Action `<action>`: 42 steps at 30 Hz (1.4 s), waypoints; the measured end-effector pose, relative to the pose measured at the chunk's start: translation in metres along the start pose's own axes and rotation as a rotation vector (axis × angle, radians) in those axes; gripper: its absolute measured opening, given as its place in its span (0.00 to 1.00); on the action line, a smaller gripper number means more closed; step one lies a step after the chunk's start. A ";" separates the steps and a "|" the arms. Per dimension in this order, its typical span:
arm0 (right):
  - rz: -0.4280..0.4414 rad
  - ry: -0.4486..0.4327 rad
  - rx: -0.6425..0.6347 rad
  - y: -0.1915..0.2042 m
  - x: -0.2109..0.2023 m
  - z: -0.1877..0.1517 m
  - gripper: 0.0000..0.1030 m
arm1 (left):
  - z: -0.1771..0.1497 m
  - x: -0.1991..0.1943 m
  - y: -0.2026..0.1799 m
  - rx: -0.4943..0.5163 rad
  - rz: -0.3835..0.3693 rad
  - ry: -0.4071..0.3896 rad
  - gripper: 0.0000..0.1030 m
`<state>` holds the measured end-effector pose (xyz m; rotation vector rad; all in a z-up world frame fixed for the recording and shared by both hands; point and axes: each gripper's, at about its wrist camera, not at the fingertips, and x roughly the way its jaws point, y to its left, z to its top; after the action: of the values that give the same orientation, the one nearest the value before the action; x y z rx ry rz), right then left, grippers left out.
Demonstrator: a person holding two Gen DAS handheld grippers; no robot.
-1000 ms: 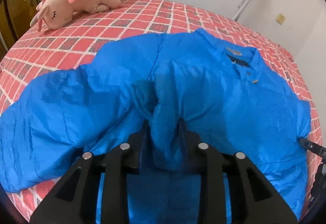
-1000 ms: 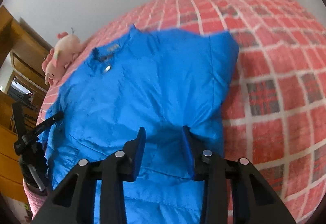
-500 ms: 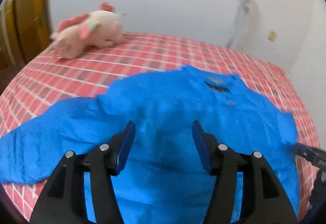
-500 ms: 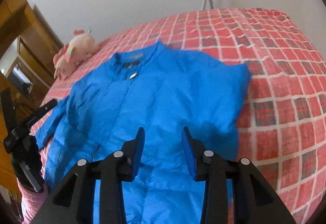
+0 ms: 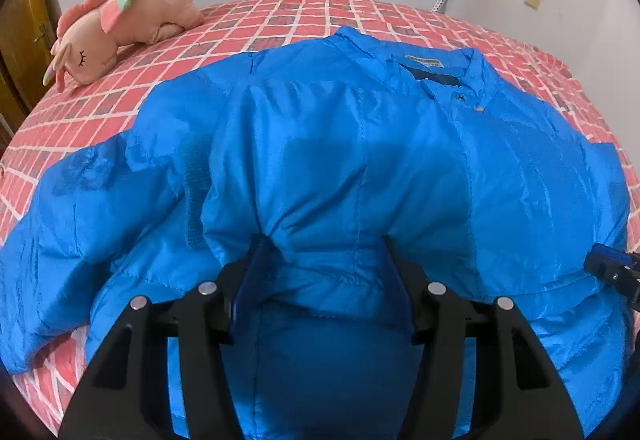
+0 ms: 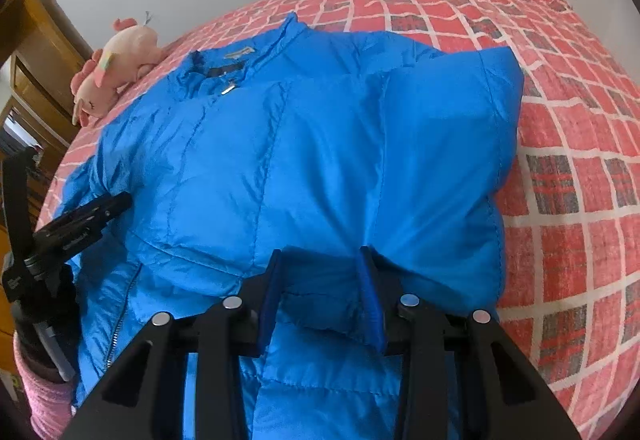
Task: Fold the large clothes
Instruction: 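Grasp the other sleeve cuff with the left tool and lift it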
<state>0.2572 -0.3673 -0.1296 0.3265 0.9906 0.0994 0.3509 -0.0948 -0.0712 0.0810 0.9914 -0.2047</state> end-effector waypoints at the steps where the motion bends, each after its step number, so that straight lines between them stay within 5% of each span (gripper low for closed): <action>1: 0.015 0.002 0.016 -0.002 -0.003 0.001 0.36 | 0.000 -0.002 0.001 -0.008 -0.004 0.000 0.54; 5: 0.063 -0.054 0.005 0.005 -0.040 0.004 0.47 | 0.005 -0.029 0.009 -0.026 -0.027 -0.014 0.54; 7: 0.034 -0.110 -0.034 0.015 -0.063 0.002 0.65 | 0.007 -0.054 0.020 -0.046 -0.044 -0.056 0.65; 11: 0.014 -0.099 -0.037 0.018 -0.073 -0.001 0.66 | -0.001 -0.105 0.068 -0.121 -0.007 -0.143 0.76; 16: 0.014 -0.056 -0.029 0.017 -0.059 -0.001 0.66 | -0.039 -0.142 0.154 -0.209 0.180 -0.146 0.82; 22: 0.013 -0.043 -0.046 0.021 -0.052 -0.003 0.66 | -0.111 -0.181 0.308 -0.479 0.460 -0.099 0.87; 26: 0.006 -0.030 -0.044 0.021 -0.047 -0.004 0.66 | -0.147 -0.189 0.383 -0.628 0.543 -0.049 0.87; 30: 0.001 -0.017 -0.048 0.021 -0.040 -0.004 0.66 | -0.169 -0.180 0.419 -0.709 0.536 0.011 0.87; 39: -0.002 -0.002 -0.040 0.018 -0.035 -0.005 0.66 | -0.172 -0.155 0.429 -0.779 0.358 -0.007 0.89; 42: -0.001 -0.002 -0.035 0.017 -0.035 -0.004 0.66 | -0.171 -0.146 0.427 -0.776 0.365 -0.003 0.75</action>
<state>0.2355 -0.3584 -0.0984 0.2936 0.9862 0.1152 0.2219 0.3698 -0.0533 -0.4455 0.9774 0.5179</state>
